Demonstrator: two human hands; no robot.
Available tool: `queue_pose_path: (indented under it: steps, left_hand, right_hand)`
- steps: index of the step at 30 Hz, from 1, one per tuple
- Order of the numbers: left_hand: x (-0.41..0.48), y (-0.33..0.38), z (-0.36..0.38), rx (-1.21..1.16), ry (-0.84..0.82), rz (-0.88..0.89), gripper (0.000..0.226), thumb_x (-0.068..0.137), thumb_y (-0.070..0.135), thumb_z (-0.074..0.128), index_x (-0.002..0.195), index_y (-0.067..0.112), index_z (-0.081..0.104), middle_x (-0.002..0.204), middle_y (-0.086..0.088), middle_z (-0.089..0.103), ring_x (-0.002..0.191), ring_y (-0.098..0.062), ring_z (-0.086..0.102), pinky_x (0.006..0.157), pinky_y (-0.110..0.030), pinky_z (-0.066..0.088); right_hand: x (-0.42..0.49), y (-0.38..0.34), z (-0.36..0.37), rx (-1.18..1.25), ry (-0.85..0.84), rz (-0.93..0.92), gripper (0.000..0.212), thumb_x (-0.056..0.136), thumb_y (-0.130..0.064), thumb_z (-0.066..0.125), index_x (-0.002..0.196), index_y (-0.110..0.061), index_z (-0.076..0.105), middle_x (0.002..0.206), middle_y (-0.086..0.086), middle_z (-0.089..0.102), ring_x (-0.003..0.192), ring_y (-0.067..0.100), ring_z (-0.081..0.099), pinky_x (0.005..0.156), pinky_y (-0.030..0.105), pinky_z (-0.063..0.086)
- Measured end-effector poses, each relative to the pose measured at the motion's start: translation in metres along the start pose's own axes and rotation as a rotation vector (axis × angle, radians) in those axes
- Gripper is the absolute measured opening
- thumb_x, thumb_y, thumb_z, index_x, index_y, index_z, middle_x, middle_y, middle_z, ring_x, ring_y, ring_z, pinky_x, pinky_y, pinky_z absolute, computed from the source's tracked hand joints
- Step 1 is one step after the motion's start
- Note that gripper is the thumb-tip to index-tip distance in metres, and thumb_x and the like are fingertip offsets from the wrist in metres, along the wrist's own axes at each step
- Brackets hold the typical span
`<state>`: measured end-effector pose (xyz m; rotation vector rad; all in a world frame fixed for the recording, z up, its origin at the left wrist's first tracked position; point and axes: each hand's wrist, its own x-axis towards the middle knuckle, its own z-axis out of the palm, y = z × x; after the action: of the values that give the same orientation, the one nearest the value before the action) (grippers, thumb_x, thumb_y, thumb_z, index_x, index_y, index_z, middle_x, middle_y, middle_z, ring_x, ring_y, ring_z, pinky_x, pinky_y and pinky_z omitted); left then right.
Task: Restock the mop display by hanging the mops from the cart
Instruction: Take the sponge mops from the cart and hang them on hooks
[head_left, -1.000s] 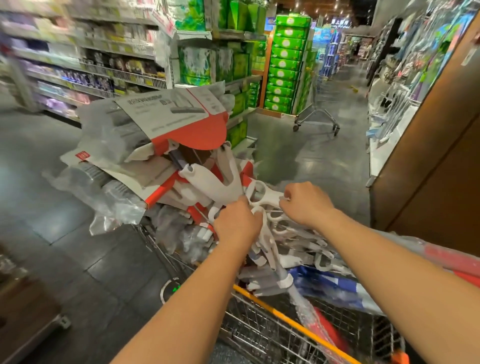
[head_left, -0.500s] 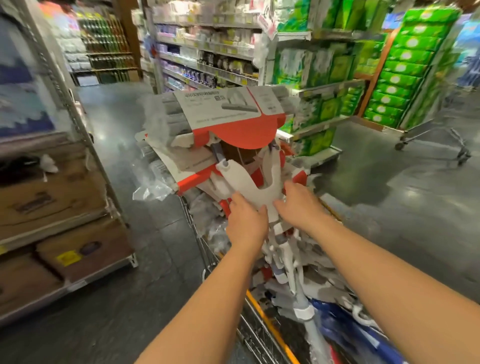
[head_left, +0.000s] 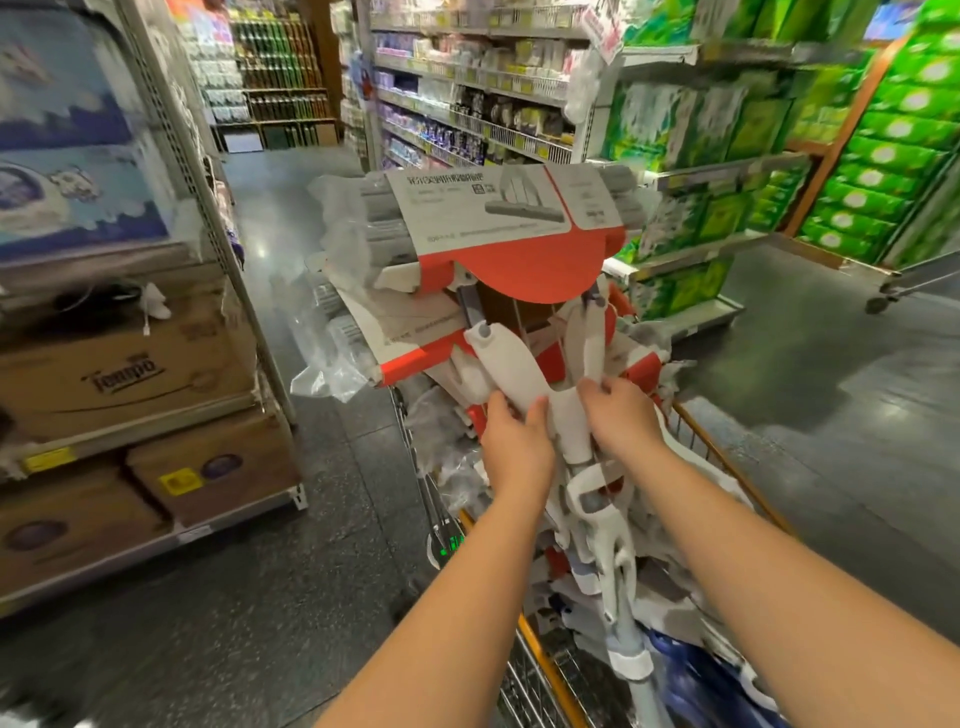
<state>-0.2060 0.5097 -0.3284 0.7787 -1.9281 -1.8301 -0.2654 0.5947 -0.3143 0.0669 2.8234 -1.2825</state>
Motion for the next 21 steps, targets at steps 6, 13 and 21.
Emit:
queue_pose_path:
  steps: [6,13,21]
  left_hand:
    - [-0.002,-0.008,0.003,-0.230,0.012,-0.029,0.016,0.093,0.026,0.060,0.106,0.018,0.063,0.097,0.002,0.071,0.089,-0.015,0.065,0.082,-0.037,0.053]
    - [-0.012,-0.008,-0.001,-0.505,-0.094,-0.025,0.014,0.096,0.014,0.055,0.100,0.026,0.061,0.099,-0.004,0.070,0.095,-0.022,0.066,0.084,-0.042,0.054]
    - [-0.025,0.014,0.002,-0.661,-0.197,0.010,0.018,0.095,0.012,0.055,0.113,0.017,0.060,0.096,0.001,0.071,0.089,-0.017,0.064,0.085,-0.046,0.051]
  right_hand:
    - [-0.002,0.004,0.004,0.215,0.048,0.079,0.031,0.088,-0.048,0.055,0.091,-0.020,0.069,0.089,0.000,0.069,0.087,0.025,0.064,0.078,0.038,0.052]
    - [-0.023,0.007,0.002,0.603,0.065,0.053,0.032,0.083,-0.040,0.068,0.106,-0.019,0.061,0.100,0.004,0.070,0.089,0.020,0.068,0.081,0.042,0.057]
    - [-0.048,0.029,-0.054,0.589,-0.182,-0.057,0.024,0.089,-0.016,0.064,0.111,-0.025,0.062,0.101,-0.004,0.072,0.091,0.012,0.068,0.071,0.022,0.054]
